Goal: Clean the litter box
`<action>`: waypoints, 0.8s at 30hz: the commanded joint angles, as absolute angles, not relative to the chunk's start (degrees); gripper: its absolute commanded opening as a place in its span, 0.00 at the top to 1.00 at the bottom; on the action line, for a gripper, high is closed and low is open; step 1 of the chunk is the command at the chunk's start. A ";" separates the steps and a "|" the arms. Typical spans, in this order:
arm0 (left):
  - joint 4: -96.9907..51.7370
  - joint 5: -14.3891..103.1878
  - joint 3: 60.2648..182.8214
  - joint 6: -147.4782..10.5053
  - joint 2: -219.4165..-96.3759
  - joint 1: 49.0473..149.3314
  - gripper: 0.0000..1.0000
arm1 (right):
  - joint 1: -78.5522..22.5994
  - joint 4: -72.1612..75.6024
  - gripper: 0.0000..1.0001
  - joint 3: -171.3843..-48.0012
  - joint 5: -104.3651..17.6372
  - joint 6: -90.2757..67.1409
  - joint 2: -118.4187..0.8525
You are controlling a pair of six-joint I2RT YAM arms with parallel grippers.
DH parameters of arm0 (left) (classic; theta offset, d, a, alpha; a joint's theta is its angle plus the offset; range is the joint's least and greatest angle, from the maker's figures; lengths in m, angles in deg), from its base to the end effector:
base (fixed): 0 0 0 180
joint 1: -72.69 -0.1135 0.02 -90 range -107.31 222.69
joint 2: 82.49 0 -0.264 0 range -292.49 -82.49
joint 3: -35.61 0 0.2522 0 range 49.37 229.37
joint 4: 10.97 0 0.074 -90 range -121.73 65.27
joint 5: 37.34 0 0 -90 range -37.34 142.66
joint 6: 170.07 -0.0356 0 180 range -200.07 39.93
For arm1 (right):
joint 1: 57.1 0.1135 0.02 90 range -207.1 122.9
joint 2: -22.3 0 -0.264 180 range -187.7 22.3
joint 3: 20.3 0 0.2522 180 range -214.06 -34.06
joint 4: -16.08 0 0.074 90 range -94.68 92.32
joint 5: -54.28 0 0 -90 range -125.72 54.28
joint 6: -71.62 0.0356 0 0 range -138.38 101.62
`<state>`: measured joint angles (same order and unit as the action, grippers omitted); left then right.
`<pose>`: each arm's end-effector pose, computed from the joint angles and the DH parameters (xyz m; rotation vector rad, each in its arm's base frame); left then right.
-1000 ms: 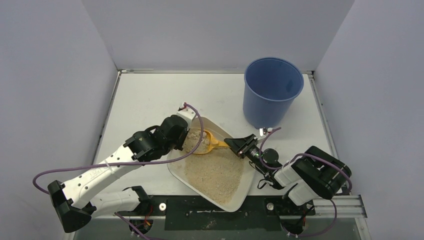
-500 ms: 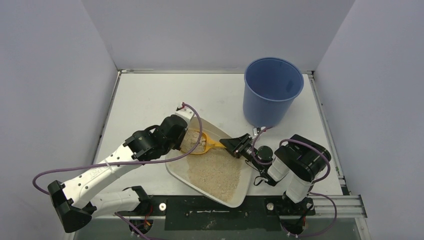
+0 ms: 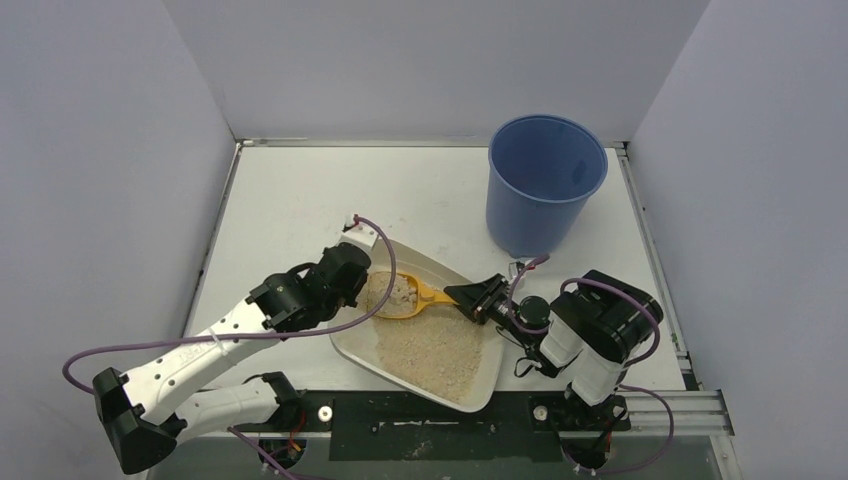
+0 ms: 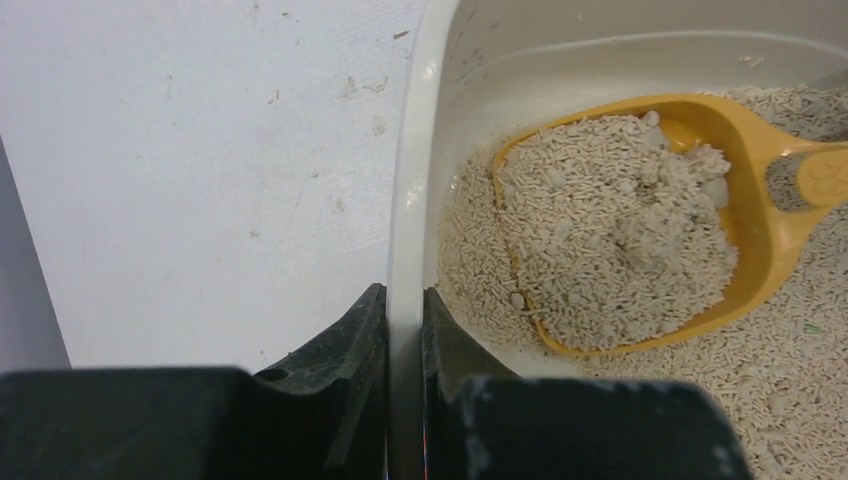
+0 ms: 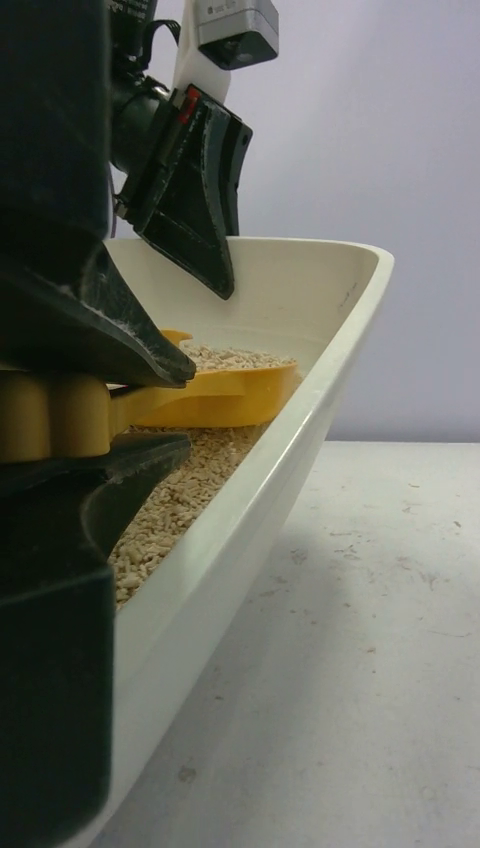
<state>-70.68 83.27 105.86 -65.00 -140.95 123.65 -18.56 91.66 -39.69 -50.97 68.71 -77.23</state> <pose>0.1394 -0.1431 0.3124 0.4682 2.2152 0.0448 0.1623 0.1412 0.1168 0.6009 1.9377 1.7770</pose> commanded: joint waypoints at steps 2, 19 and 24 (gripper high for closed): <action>-53.92 85.78 102.95 -61.61 -136.10 125.03 1.00 | -18.52 97.72 1.00 -36.15 -55.10 62.79 -76.20; -50.48 90.16 90.73 -51.28 -134.03 123.77 1.00 | -19.95 74.73 1.00 -31.16 -54.87 62.62 -45.35; -49.17 90.26 89.37 -51.45 -132.68 123.35 1.00 | -22.92 54.83 1.00 -30.41 -53.58 61.10 -26.39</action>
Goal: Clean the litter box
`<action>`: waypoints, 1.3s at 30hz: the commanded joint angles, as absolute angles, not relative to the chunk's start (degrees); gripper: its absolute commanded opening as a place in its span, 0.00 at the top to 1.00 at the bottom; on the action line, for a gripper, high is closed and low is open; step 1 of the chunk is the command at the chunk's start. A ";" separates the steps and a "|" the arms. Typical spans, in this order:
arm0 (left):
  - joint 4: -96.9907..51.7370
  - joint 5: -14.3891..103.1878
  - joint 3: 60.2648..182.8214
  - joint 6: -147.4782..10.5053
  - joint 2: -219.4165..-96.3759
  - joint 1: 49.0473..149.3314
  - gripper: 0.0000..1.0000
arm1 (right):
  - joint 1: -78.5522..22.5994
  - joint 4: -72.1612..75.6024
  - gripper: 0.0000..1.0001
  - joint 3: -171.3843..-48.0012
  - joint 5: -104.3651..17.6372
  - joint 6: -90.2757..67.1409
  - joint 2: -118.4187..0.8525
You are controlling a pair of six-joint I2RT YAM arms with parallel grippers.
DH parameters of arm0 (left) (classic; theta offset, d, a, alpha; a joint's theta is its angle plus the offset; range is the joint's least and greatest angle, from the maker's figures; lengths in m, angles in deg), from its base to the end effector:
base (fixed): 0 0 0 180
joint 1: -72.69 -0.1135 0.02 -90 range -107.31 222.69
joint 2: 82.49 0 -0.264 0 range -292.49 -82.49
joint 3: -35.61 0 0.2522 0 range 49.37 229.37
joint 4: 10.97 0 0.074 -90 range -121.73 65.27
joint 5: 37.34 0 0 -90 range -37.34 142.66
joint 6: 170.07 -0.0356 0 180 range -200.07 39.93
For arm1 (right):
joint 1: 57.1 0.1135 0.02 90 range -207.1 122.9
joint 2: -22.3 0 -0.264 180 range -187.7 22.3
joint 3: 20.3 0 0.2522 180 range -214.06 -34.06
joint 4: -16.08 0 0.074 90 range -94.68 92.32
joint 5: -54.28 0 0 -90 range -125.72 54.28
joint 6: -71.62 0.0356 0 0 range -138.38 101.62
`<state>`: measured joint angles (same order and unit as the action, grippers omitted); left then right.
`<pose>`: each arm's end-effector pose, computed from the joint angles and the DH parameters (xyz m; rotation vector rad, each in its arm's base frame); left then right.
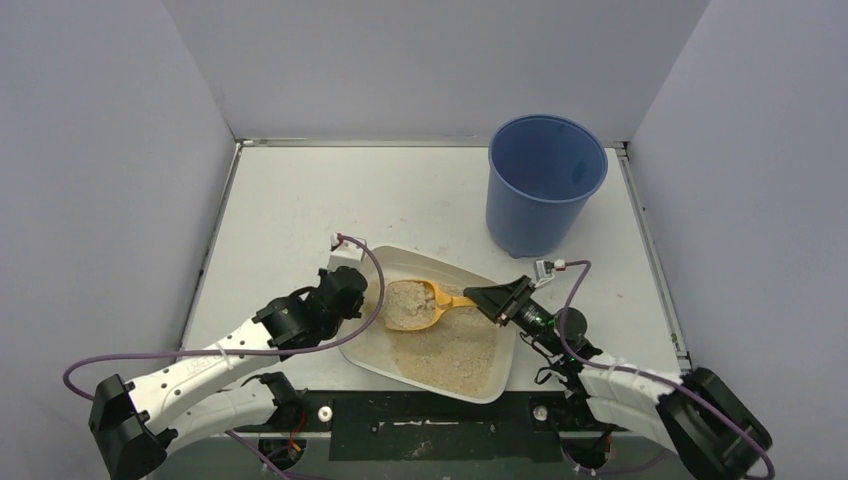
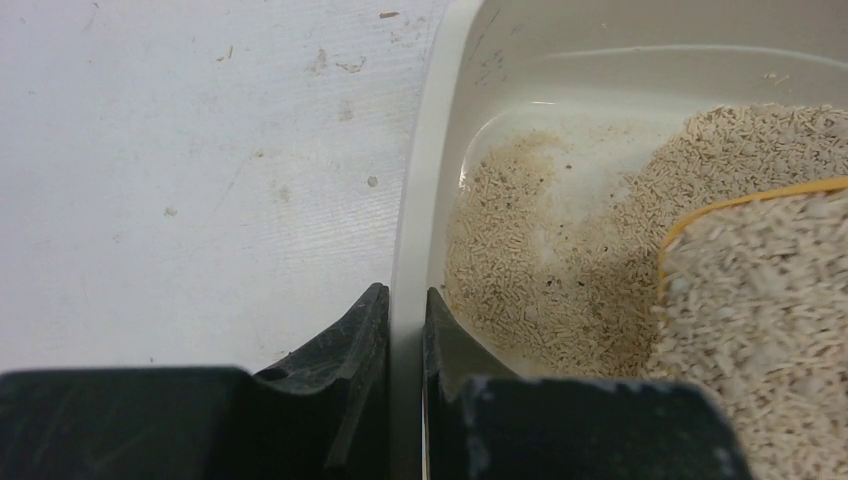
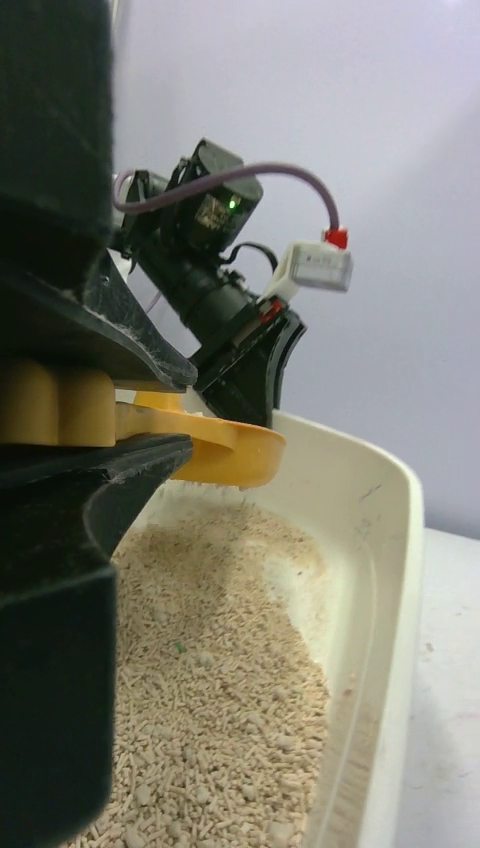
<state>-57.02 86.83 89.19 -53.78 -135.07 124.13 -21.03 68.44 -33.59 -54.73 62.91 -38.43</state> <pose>0.1308 -0.1321 0.2544 0.2040 2.1872 -0.0442 0.1296 0.1087 0.1673 0.3858 1.7738 1.8179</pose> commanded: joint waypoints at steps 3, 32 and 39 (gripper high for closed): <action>-49.12 90.36 89.27 -51.36 -132.14 123.08 1.00 | -24.07 46.49 1.00 -30.25 -53.91 61.27 -17.81; -50.56 87.59 88.18 -47.05 -127.10 122.52 1.00 | -27.82 51.76 1.00 -26.88 -57.33 70.33 -11.66; -50.48 86.86 88.36 -46.32 -126.21 122.53 1.00 | -26.03 53.31 1.00 -25.42 -56.01 72.35 -9.30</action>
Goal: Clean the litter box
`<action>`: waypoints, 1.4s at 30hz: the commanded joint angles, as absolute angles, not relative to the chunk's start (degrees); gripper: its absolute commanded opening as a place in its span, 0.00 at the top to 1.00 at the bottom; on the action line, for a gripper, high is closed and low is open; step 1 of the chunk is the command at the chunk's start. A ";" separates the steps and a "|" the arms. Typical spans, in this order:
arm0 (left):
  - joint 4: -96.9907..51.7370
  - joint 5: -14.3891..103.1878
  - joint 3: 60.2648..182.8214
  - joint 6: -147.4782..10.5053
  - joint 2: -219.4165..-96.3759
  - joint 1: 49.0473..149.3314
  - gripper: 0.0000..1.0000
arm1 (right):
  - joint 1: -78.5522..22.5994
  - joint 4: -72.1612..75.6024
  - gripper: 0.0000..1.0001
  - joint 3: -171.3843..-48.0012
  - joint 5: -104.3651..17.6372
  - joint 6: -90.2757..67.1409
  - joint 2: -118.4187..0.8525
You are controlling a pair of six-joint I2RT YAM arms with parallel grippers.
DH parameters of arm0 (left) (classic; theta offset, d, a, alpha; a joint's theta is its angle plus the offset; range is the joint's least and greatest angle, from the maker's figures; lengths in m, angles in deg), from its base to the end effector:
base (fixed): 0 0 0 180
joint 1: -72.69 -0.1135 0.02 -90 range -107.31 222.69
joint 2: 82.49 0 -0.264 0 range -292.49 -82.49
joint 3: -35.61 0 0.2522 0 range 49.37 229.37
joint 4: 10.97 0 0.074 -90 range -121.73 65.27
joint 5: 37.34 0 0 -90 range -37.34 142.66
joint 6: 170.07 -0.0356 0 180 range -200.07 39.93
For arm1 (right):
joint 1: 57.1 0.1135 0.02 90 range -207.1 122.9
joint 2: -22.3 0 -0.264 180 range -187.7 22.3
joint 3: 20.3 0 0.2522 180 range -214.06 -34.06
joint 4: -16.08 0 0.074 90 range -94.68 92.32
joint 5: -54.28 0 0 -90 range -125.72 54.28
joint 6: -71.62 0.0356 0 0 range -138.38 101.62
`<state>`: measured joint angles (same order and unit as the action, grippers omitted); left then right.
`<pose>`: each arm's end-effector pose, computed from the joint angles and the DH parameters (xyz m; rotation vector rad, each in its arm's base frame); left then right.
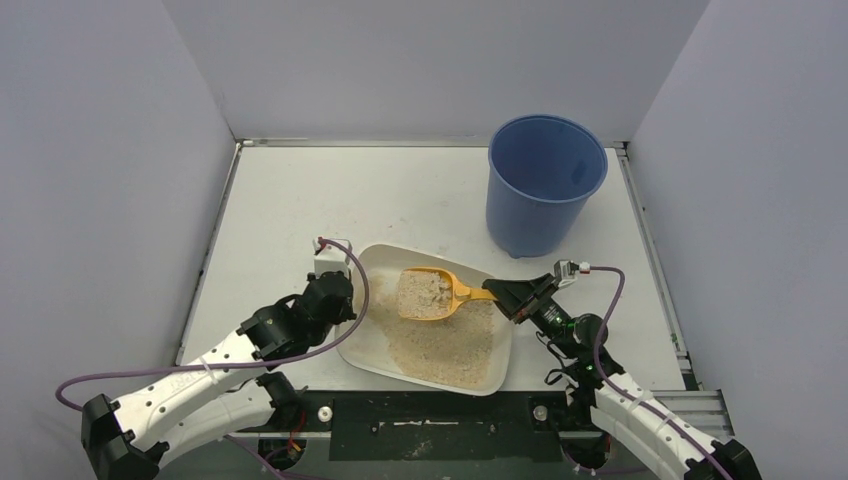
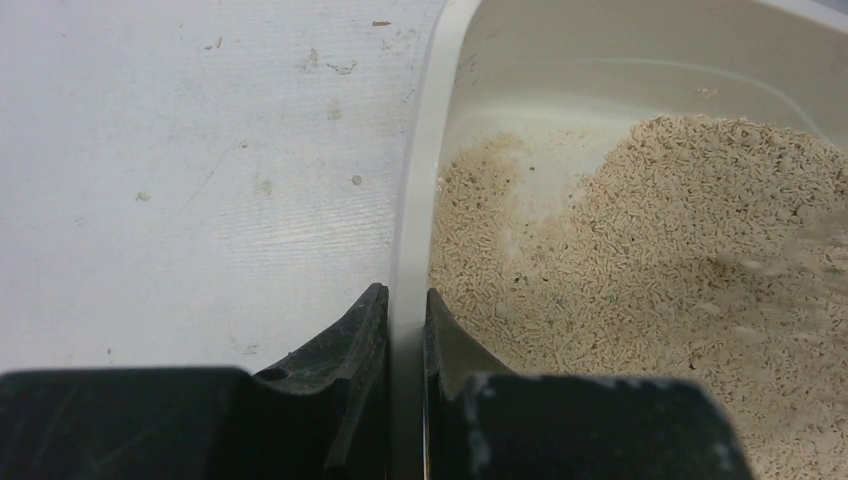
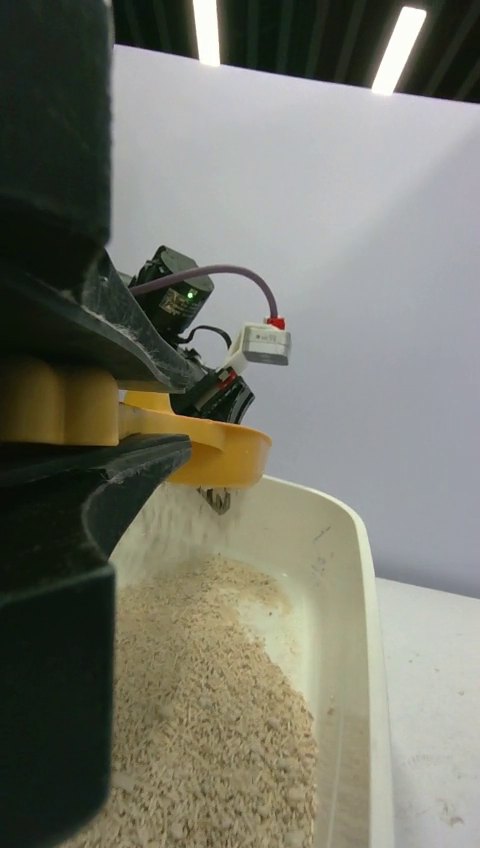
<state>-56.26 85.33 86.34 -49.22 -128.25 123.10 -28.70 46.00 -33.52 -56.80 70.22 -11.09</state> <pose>0.1208 -0.1159 0.2572 0.0771 2.1502 -0.1684 0.1188 0.0788 0.1900 0.5243 1.6476 1.8721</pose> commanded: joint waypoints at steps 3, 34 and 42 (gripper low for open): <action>-50.26 86.98 87.98 -46.28 -125.66 122.53 1.00 | -27.29 47.74 1.00 -24.55 -53.61 71.85 -6.20; -46.59 83.14 87.33 -45.10 -125.79 122.44 1.00 | -31.30 50.31 1.00 -25.47 -56.07 74.46 -8.64; -46.40 81.59 87.87 -45.11 -126.24 122.35 1.00 | -34.79 58.96 1.00 -25.10 -59.49 75.19 -15.73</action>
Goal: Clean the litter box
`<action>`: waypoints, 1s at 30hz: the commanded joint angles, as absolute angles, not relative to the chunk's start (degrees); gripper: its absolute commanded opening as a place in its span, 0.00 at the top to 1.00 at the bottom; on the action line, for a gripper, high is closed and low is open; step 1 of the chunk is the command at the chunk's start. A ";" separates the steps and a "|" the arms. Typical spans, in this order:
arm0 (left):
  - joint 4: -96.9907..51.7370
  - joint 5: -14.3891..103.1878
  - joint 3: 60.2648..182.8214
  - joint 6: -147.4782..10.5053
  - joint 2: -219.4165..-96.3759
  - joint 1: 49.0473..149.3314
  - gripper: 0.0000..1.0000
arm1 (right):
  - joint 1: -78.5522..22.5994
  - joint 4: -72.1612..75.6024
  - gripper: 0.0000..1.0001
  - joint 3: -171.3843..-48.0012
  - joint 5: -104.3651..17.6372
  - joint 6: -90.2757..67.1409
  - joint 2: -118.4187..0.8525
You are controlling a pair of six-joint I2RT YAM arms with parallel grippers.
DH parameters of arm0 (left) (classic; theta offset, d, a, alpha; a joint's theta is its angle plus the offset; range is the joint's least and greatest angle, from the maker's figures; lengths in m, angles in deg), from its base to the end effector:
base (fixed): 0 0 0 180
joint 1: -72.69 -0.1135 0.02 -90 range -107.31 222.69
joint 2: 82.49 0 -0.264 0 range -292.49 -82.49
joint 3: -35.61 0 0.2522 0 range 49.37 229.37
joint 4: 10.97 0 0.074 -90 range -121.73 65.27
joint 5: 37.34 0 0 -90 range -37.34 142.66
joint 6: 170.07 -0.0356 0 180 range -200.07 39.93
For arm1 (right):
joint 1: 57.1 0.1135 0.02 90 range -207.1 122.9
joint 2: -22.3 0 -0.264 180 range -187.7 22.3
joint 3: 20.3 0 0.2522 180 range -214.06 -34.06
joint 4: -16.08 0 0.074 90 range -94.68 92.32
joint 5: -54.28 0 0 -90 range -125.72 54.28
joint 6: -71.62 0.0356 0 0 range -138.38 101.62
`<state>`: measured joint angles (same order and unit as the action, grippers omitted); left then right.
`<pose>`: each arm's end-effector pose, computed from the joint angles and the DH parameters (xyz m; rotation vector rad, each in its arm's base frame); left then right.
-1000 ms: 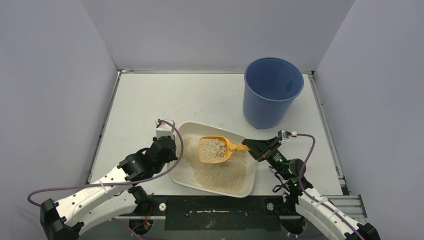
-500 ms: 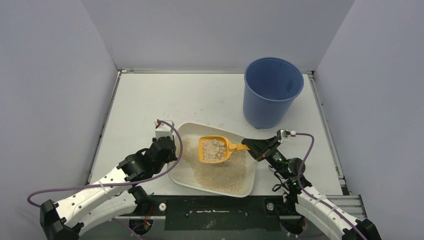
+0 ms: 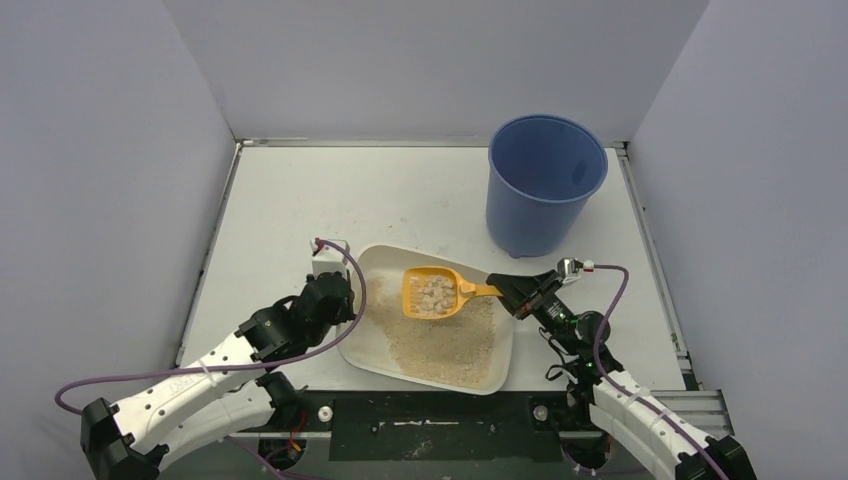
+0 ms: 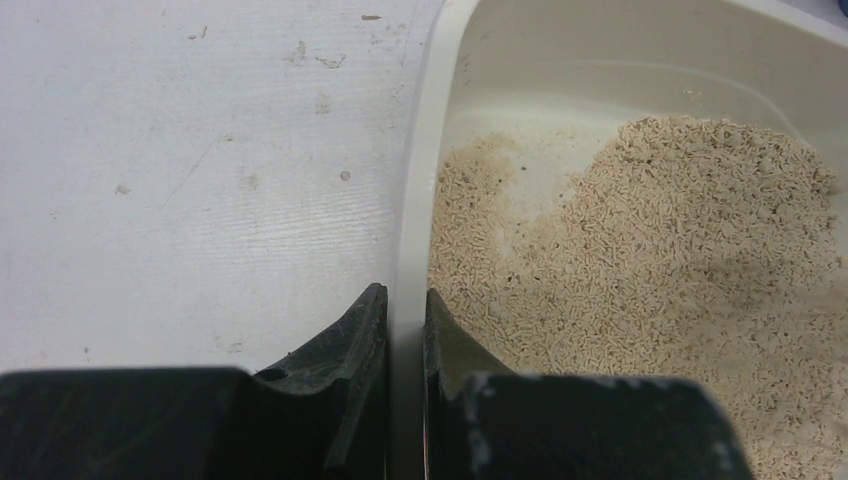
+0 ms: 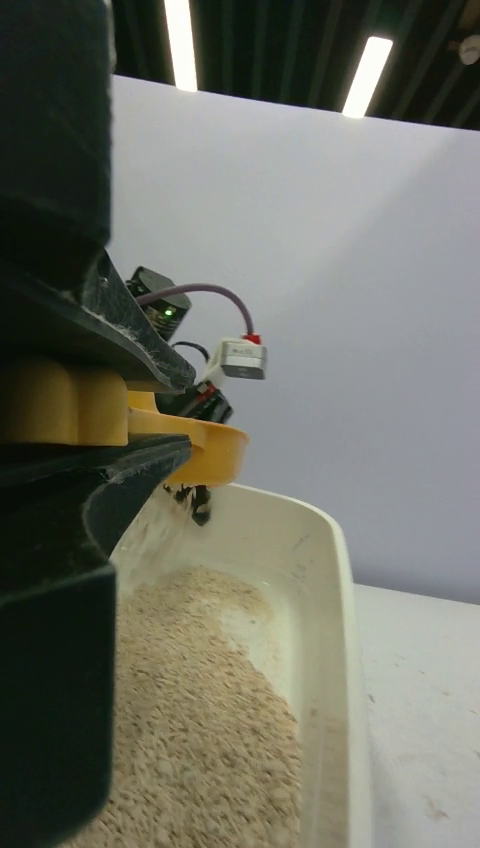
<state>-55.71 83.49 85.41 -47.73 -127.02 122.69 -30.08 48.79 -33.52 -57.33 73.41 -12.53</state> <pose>0.1192 -0.1136 0.2553 0.0533 2.1557 -0.2205 0.1213 0.0766 0.1920 0.5676 1.6182 1.9098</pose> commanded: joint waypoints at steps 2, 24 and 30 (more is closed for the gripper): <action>-47.66 81.25 88.54 -44.91 -125.93 122.35 1.00 | -32.36 63.99 1.00 -25.85 -60.92 76.15 -18.63; -46.62 79.04 88.33 -45.83 -126.74 122.22 1.00 | -32.55 55.82 1.00 -26.71 -59.09 74.57 -13.70; -45.58 79.46 86.96 -46.17 -125.66 122.02 1.00 | -33.60 52.42 1.00 -26.83 -57.82 73.38 -15.14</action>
